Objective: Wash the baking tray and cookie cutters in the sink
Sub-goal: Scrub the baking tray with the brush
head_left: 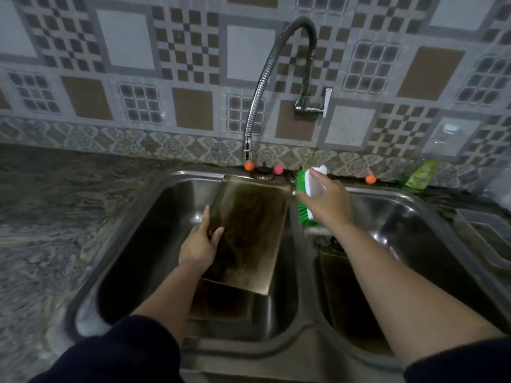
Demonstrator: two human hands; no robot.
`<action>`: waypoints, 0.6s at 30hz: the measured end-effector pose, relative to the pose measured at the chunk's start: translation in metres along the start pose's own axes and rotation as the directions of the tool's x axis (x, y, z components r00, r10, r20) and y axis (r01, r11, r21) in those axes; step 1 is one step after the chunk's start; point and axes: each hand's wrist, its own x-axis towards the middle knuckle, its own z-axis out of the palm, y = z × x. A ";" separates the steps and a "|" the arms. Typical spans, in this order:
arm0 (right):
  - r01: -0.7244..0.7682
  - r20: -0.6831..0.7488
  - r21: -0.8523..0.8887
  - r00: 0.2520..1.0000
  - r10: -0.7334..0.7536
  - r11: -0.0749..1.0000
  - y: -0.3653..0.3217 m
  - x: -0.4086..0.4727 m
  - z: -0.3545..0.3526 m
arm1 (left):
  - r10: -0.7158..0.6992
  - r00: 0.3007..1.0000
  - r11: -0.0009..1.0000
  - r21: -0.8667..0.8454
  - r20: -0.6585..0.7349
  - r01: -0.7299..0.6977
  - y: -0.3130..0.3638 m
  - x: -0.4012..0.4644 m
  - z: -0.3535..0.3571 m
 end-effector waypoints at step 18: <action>0.069 0.079 -0.135 0.995 -0.058 0.988 0.027 -0.014 0.033 | -0.361 0.877 0.896 0.379 0.316 0.232 -0.060 0.012 0.041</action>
